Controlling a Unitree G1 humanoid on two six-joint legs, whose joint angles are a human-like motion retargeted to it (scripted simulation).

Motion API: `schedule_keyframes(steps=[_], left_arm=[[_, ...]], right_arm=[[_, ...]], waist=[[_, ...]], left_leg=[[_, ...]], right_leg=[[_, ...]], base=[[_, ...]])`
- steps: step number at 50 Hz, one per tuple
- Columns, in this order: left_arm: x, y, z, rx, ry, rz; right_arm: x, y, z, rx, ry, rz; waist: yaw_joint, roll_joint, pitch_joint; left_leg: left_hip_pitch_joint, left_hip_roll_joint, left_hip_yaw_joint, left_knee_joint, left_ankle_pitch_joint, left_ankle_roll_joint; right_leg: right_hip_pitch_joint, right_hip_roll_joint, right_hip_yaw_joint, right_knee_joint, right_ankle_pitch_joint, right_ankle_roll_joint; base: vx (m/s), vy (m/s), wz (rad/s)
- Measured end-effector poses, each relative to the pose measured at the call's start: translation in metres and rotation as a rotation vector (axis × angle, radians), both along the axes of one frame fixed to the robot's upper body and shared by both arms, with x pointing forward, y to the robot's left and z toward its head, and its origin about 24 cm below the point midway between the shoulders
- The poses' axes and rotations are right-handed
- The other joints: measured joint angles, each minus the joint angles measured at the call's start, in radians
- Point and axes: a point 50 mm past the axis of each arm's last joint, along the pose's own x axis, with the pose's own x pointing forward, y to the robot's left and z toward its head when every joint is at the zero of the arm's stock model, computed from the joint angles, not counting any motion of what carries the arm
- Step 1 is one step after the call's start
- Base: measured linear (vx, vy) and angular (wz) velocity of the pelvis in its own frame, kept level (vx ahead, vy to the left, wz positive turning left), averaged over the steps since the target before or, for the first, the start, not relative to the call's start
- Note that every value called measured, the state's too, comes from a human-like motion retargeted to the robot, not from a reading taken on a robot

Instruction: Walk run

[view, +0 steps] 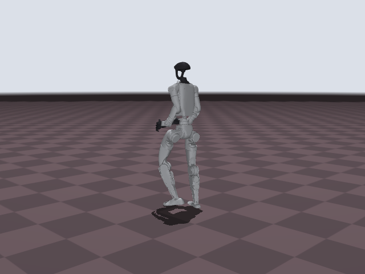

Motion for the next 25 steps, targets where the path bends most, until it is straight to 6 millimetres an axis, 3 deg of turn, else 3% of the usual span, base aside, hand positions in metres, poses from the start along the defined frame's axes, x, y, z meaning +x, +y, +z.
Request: schedule_keyframes(steps=[6,11,15,18,20,23,25], left_arm=[[-0.006,0.019,0.006,0.049,-0.015,0.036],[-0.003,0.032,0.013,0.099,-0.037,0.019],[0.007,0.036,0.027,0.222,-0.101,-0.142],[0.016,0.031,0.029,0.259,-0.122,-0.172],[0.022,0.02,0.025,0.207,-0.122,-0.154],[0.044,0.005,0.031,0.148,-0.17,-0.181],[0.064,-0.002,0.045,0.163,-0.245,-0.246]], right_arm=[[0.03,0.0,0.027,0.018,-0.156,-0.009],[0.032,0.002,0.027,-0.002,-0.142,0.038],[0.011,-0.012,0.008,-0.103,-0.018,0.066],[-0.01,-0.016,-0.011,-0.162,0.077,0.062],[-0.025,-0.017,-0.019,-0.164,0.126,0.058],[-0.041,-0.025,-0.022,-0.157,0.139,0.011],[-0.047,-0.036,-0.019,-0.171,0.109,-0.059]], waist=[[0.058,0.022,0.011],[0.057,0.025,-0.004],[0.092,0.002,-0.042],[0.07,0.045,-0.049],[0.047,0.072,-0.051],[0.002,0.086,-0.046],[-0.053,0.086,-0.041]], left_leg=[[-0.134,-0.024,-0.061,-0.22,-0.003,0.013],[-0.159,-0.064,-0.141,-0.246,0.012,0.057],[-0.113,-0.053,-0.111,-0.161,-0.093,0.141],[0.001,-0.003,-0.141,-0.191,-0.16,0.114],[0.076,0.011,-0.151,-0.241,-0.168,0.101],[0.187,-0.01,-0.155,-0.359,-0.152,0.086],[0.248,-0.048,-0.19,-0.435,-0.14,0.086]], right_leg=[[0.038,0.024,0.0,-0.002,-0.024,0.027],[0.086,0.034,0.016,0.019,-0.028,0.102],[0.111,-0.015,0.019,0.149,0.103,0.21],[0.044,-0.009,0.0,0.404,0.343,0.164],[-0.035,-0.007,0.004,0.608,0.426,0.125],[-0.183,-0.007,0.017,0.784,0.337,0.157],[-0.279,-0.029,-0.032,0.827,0.258,0.157]], base=[[0.45,0.06,0.04],[0.65,0.08,0.09],[1.09,0.13,-0.35],[0.94,0.0,-0.37],[0.96,0.01,-0.16],[0.8,-0.03,0.09],[0.8,-0.08,0.91]])
